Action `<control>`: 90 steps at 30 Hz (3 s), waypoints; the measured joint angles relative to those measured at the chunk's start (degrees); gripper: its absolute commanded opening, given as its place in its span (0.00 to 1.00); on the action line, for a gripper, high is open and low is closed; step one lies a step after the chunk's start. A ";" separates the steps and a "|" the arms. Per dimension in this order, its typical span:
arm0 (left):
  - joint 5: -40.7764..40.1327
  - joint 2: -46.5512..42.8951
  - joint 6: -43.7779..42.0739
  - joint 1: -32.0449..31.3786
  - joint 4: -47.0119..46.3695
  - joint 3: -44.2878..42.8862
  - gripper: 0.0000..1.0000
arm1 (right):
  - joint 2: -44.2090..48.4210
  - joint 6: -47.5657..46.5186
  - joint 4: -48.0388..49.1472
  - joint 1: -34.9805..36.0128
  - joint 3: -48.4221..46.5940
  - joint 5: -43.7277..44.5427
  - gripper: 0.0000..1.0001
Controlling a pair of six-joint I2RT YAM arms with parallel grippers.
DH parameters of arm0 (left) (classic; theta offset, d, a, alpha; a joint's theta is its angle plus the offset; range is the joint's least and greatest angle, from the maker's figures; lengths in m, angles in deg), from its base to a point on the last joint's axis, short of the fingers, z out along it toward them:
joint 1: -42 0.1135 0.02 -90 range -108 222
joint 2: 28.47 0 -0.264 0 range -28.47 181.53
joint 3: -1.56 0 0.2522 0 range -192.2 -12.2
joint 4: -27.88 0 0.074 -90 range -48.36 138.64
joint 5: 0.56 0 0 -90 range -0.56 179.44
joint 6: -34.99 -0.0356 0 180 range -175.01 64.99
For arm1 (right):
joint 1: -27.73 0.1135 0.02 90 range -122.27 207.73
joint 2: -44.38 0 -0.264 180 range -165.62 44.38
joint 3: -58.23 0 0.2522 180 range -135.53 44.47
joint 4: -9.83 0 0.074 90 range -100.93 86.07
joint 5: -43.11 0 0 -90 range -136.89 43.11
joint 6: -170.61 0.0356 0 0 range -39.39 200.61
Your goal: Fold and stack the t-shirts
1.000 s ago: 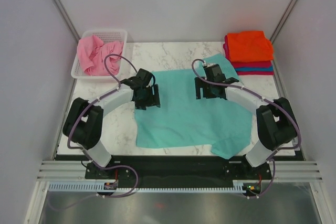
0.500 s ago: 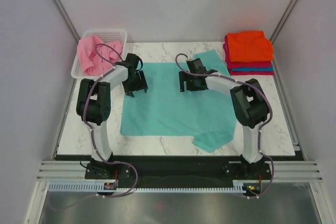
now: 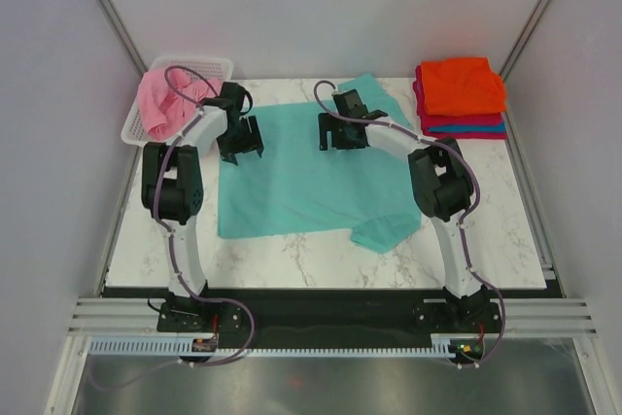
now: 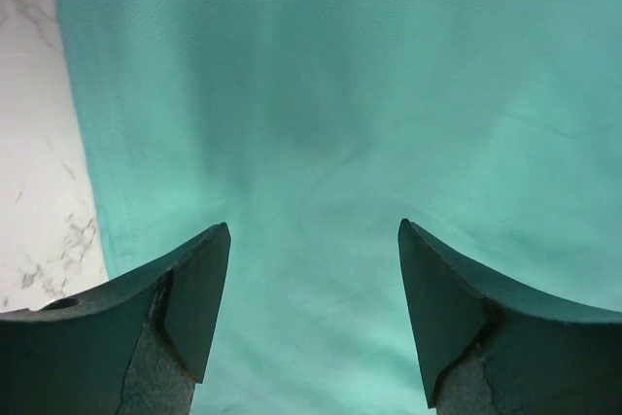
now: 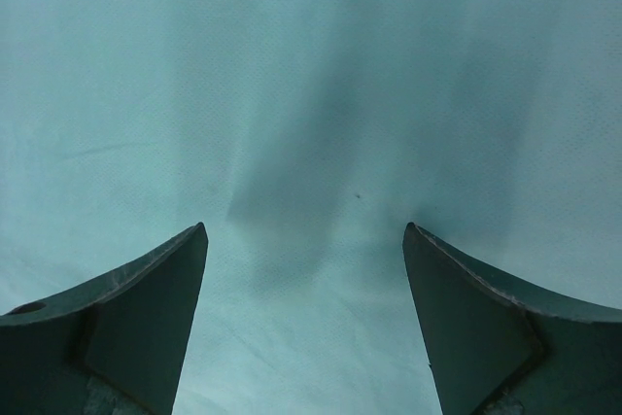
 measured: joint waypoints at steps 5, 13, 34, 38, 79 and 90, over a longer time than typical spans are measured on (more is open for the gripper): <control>-0.04 -13.57 -0.48 -1.07 -0.07 2.80 0.78 | 4.17 -0.44 -2.95 -0.04 2.40 0.85 0.90; -1.99 -48.35 2.01 -2.45 -2.38 26.36 0.75 | 32.83 0.66 -2.67 0.15 19.30 2.62 0.91; -12.17 -70.20 27.47 -1.92 -5.40 65.57 0.65 | 97.04 29.16 -6.97 3.87 76.83 8.66 0.90; -12.52 -68.72 29.99 -1.81 -7.89 68.70 0.60 | 96.74 30.58 -7.69 3.87 78.73 8.94 0.91; -4.55 -77.00 27.45 1.29 -17.51 71.73 0.02 | 103.80 38.14 -0.83 3.87 88.63 11.13 0.00; 2.64 -85.88 27.71 1.29 -6.38 63.84 0.02 | 110.77 39.21 -23.43 3.87 72.98 11.96 0.00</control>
